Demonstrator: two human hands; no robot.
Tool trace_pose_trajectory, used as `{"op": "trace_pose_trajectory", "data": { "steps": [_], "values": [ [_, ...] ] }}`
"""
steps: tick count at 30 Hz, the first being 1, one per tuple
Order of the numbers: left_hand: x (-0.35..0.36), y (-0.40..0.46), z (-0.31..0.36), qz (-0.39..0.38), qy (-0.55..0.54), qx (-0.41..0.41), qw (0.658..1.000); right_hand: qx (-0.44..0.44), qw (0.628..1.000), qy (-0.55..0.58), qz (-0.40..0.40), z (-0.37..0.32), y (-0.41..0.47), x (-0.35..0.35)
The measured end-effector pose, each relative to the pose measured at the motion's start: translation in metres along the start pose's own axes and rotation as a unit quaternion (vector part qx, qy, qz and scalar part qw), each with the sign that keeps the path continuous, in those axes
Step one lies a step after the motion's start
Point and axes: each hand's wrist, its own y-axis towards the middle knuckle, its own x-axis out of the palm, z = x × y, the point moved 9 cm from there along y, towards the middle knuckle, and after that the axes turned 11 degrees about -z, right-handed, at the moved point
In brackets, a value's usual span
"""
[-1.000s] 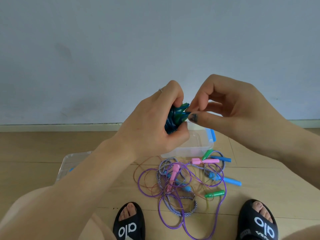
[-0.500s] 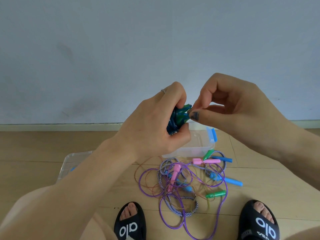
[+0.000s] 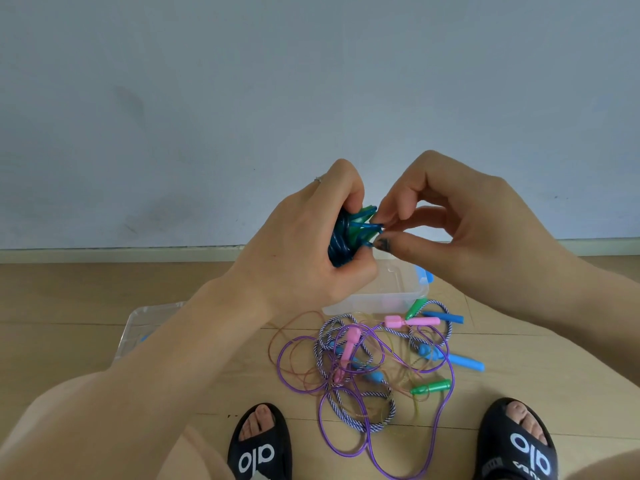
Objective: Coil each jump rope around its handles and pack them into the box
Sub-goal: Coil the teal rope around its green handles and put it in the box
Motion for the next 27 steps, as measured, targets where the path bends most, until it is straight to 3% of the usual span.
{"op": "trace_pose_trajectory", "data": {
  "steps": [6, 15, 27],
  "values": [
    [-0.001, 0.0, 0.001, 0.007, -0.03, 0.001, 1.0, 0.022, 0.996, 0.084, 0.014, 0.013, 0.001, -0.001],
    [-0.005, -0.001, 0.003, 0.005, -0.055, 0.029, 0.998, 0.023, 0.992, 0.12, 0.032, 0.014, 0.002, -0.002],
    [-0.003, 0.002, -0.001, 0.016, -0.089, -0.001, 0.996, -0.006, 0.994, 0.065, 0.085, 0.007, -0.004, -0.003]
  ]
}}
